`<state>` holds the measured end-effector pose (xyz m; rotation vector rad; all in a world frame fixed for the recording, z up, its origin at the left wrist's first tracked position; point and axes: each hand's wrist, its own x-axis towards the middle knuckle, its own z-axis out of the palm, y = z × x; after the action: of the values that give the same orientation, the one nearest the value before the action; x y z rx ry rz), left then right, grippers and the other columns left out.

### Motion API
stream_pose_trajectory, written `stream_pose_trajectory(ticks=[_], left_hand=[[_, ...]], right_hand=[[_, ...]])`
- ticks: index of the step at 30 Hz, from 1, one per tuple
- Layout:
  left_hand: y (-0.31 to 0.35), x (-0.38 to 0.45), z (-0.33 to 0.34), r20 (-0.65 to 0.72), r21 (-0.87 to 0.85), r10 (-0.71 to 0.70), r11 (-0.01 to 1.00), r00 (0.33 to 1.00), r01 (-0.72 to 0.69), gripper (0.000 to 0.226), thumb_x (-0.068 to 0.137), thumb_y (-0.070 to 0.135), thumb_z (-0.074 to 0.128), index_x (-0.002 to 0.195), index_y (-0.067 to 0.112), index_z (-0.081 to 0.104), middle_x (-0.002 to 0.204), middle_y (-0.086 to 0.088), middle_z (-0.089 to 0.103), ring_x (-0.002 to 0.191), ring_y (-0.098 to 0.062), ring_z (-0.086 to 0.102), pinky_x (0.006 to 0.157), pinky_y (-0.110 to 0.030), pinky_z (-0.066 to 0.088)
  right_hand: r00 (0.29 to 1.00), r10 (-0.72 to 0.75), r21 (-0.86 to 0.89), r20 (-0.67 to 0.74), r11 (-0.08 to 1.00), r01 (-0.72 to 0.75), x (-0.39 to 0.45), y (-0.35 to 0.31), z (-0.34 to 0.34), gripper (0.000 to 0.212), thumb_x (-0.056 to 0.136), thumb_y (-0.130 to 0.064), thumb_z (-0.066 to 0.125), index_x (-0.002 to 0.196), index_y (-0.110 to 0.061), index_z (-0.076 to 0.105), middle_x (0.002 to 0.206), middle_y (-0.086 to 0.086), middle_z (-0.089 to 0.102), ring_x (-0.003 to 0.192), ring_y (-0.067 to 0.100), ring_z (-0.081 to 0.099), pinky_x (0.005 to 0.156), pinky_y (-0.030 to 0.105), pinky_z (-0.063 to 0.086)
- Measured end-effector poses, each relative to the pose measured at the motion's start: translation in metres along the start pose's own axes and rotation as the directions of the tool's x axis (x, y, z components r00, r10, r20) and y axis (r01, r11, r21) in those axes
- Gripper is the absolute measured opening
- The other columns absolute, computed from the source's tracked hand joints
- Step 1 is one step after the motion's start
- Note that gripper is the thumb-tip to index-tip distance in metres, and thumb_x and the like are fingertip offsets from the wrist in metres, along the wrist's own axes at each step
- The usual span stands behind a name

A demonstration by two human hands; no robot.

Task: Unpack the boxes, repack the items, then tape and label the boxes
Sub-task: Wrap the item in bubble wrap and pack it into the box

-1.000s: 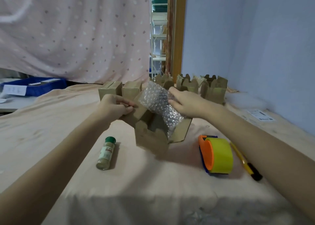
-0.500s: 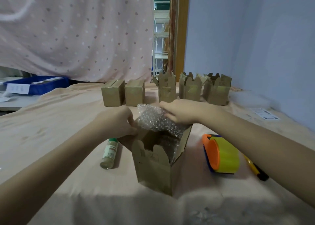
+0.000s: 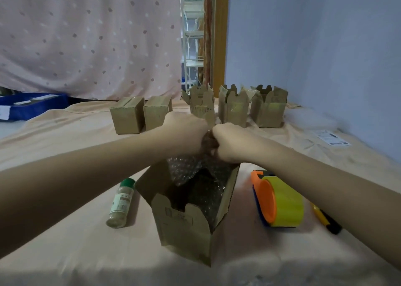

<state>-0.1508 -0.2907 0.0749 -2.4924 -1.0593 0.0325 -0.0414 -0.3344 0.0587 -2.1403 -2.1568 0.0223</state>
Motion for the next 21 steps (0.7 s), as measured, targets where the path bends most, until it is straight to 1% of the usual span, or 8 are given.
stream_pose_trajectory(ticks=[4,7,10,12,15,17,19,21], left_hand=[[0.003,0.007,0.001,0.123,-0.034,0.021,0.999,0.992,-0.017,0.023,0.092,0.034,0.055,0.078,0.016,0.048,0.068,0.005,0.046,0.058,-0.008,0.042,0.049,-0.020,0.032],[0.013,0.014,0.010,0.113,-0.131,0.027,0.991,0.993,-0.012,0.019,0.093,0.030,0.055,0.101,0.012,0.058,0.073,0.004,0.049,0.067,-0.012,0.051,0.060,-0.025,0.041],[0.021,0.018,0.020,0.054,-0.099,-0.004,0.995,0.999,0.010,0.026,0.095,0.026,0.052,0.117,0.013,0.054,0.077,0.002,0.044,0.075,-0.017,0.050,0.065,-0.029,0.040],[0.022,0.018,0.025,0.035,-0.071,-0.021,0.997,0.999,0.023,0.028,0.094,0.027,0.053,0.119,0.014,0.052,0.083,0.001,0.049,0.074,-0.018,0.049,0.061,-0.029,0.039],[0.020,0.018,0.033,0.034,-0.068,-0.012,0.998,0.999,0.015,0.029,0.094,0.029,0.057,0.118,0.015,0.055,0.087,0.001,0.051,0.073,-0.017,0.050,0.056,-0.026,0.036],[0.021,0.018,0.037,0.014,-0.058,-0.004,0.998,1.000,0.004,0.026,0.095,0.028,0.055,0.117,0.014,0.055,0.093,-0.001,0.055,0.079,-0.019,0.055,0.062,-0.027,0.038],[0.022,0.019,0.041,-0.011,-0.047,0.004,0.999,1.000,-0.004,0.026,0.096,0.027,0.053,0.118,0.014,0.053,0.108,-0.003,0.058,0.092,-0.021,0.059,0.067,-0.028,0.038],[0.021,0.019,0.045,-0.025,-0.038,0.025,0.999,0.999,-0.026,0.026,0.095,0.026,0.053,0.118,0.014,0.052,0.114,-0.003,0.057,0.098,-0.021,0.059,0.068,-0.028,0.037]], right_hand=[[0.998,0.017,-0.042,-0.060,0.999,-0.019,-0.005,0.006,-0.002,0.014,0.090,-0.022,0.056,0.079,-0.016,0.050,0.071,-0.001,0.050,0.072,0.021,0.055,0.070,0.030,0.041],[0.997,0.038,-0.086,-0.070,0.995,-0.044,-0.009,0.005,-0.004,0.031,0.088,-0.025,0.058,0.065,-0.020,0.038,0.066,-0.002,0.044,0.058,0.014,0.042,0.053,0.028,0.031],[0.998,0.058,-0.115,-0.023,0.991,-0.061,-0.009,0.004,-0.005,0.028,0.087,-0.024,0.058,0.068,-0.019,0.040,0.067,-0.001,0.043,0.058,0.013,0.038,0.052,0.028,0.028],[0.999,0.042,-0.078,0.026,0.996,-0.040,-0.008,0.005,-0.002,0.013,0.085,-0.026,0.060,0.084,-0.016,0.053,0.072,0.000,0.048,0.066,0.017,0.049,0.058,0.028,0.037],[0.999,0.021,-0.054,0.033,0.998,-0.019,-0.011,0.008,0.003,0.031,0.085,-0.032,0.060,0.112,-0.018,0.057,0.086,0.001,0.058,0.086,0.024,0.059,0.075,0.034,0.047],[0.998,-0.035,-0.135,-0.054,0.991,0.028,-0.017,0.007,0.003,0.026,0.087,-0.034,0.058,0.107,-0.018,0.057,0.087,0.000,0.057,0.093,0.025,0.060,0.086,0.039,0.046],[0.972,-0.168,-0.228,-0.164,0.965,0.128,-0.022,0.008,0.002,0.015,0.088,-0.030,0.055,0.091,-0.016,0.053,0.079,-0.001,0.050,0.090,0.025,0.058,0.077,0.034,0.045],[0.933,-0.302,-0.330,-0.194,0.916,0.228,-0.025,0.010,-0.002,0.013,0.090,-0.027,0.051,0.084,-0.016,0.053,0.080,-0.001,0.052,0.088,0.021,0.057,0.068,0.032,0.044]])
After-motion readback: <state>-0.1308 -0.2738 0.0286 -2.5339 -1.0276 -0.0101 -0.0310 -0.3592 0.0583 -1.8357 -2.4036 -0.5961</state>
